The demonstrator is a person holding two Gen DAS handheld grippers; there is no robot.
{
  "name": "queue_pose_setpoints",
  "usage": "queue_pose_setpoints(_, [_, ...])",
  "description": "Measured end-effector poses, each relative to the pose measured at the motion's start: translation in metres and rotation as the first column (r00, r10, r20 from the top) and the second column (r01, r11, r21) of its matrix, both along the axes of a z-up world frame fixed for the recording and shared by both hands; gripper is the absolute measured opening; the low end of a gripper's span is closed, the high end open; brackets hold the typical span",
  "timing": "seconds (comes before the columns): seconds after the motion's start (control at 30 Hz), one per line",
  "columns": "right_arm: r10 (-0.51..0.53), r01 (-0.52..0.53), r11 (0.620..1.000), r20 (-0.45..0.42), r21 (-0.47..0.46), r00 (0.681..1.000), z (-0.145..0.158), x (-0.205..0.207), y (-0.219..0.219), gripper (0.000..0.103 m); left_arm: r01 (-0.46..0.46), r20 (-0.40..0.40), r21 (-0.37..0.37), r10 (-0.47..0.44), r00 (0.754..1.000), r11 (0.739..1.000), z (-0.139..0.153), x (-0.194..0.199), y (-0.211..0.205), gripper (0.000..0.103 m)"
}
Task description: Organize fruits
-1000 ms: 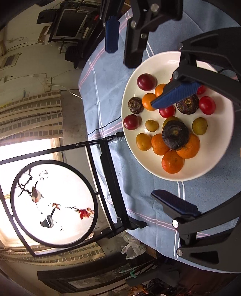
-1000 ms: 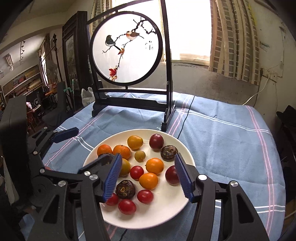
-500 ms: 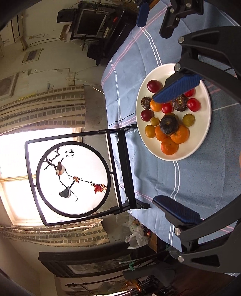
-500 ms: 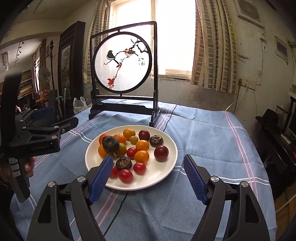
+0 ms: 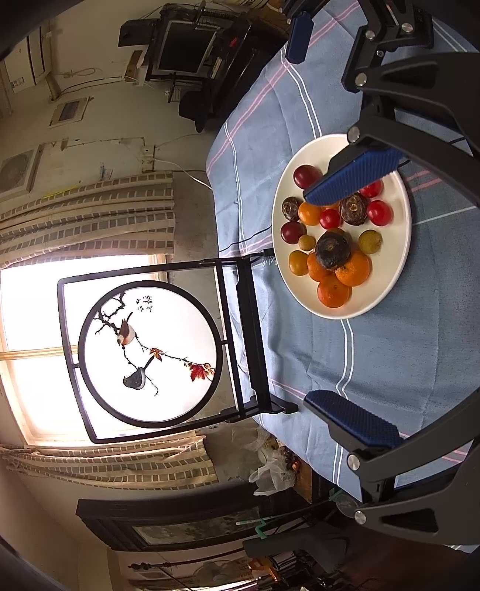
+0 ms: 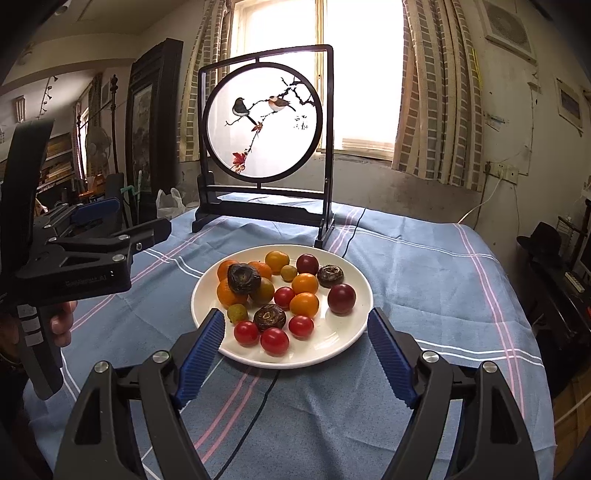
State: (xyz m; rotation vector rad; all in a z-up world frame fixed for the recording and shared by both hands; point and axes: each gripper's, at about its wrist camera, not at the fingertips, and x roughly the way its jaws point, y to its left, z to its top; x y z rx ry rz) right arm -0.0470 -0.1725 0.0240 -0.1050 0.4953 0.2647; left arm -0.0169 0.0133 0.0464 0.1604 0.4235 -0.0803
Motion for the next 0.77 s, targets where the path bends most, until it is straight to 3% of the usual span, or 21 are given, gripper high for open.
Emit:
queue_pose_setpoints(0.27, [-0.001,0.001,1.0,-0.023,0.003,1.0,-0.009,0.005,-0.002,0.08,-0.017,-0.006,0.022,0.018,1.0,1.0,-0.011,0.002,-0.005,0.098])
queue_pose_setpoints(0.57, [0.002,-0.002,1.0,-0.035,-0.001,0.999,-0.013,0.008,-0.004,0.08,0.005,-0.067,0.032,-0.003,0.998,0.999,-0.021,0.012,-0.013,0.098])
queue_pose_setpoints(0.77, [-0.002,0.002,1.0,-0.029,0.001,1.0,-0.01,0.007,-0.006,0.084,0.016,-0.057,0.016,-0.015,0.998,1.0,-0.02,0.01,-0.015,0.098])
